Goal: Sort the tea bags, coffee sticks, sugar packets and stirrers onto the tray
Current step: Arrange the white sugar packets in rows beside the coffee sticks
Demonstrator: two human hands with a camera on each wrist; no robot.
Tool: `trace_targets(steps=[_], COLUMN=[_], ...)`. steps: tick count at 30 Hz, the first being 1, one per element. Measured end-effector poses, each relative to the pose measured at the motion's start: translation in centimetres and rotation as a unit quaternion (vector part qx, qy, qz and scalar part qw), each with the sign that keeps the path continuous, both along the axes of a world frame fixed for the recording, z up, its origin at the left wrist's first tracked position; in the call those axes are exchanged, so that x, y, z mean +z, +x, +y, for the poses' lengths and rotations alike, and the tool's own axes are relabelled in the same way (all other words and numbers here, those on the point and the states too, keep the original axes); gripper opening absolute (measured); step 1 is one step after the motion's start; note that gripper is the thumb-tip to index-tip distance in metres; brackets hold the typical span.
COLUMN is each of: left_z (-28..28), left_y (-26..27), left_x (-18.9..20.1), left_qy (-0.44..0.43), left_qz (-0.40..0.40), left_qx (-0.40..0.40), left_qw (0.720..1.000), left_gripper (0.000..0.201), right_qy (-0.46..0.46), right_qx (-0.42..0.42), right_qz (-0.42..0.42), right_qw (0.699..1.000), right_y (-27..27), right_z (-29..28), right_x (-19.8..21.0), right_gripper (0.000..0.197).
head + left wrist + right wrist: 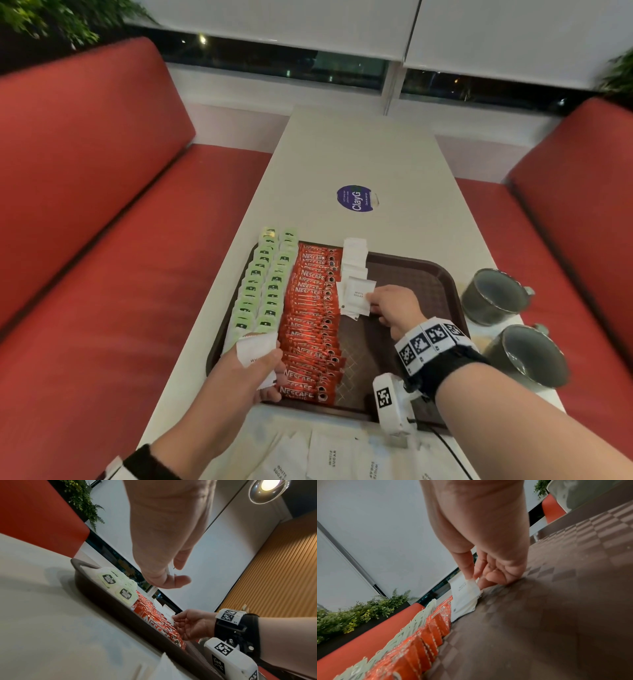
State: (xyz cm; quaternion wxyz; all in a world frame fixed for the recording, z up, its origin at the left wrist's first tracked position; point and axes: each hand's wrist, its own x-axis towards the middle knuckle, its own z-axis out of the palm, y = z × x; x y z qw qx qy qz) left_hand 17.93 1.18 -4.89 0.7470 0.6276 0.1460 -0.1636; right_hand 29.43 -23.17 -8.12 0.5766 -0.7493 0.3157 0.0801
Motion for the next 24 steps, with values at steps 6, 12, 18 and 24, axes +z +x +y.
trace_targets(steps=[6,12,18,24], left_z=[0.12,0.48,0.65,0.46], left_y=[-0.23,-0.28,-0.33,-0.4], left_x=[-0.32,-0.36,-0.76,-0.84], left_qy=[-0.003,-0.001,0.002,0.003], left_qz=[0.012,0.013,0.019,0.026], left_qx=[0.007,0.012,0.017,0.02], left_qw=[1.0,1.0,1.0,0.999], left_gripper=[0.011,0.011,0.011,0.012], right_qy=[0.0,-0.028,-0.071,-0.185], right_qx=[0.021,0.012,0.056,0.137], right_qz=[-0.013,-0.018,0.005,0.019], right_qw=[1.0,0.999,0.996,0.973], right_y=[-0.06,0.16,-0.5,0.33], right_z=[0.06,-0.33,-0.21,0.33], right_x=[0.39,0.2,0.24,0.3], right_gripper=[0.012,0.014,0.02,0.008])
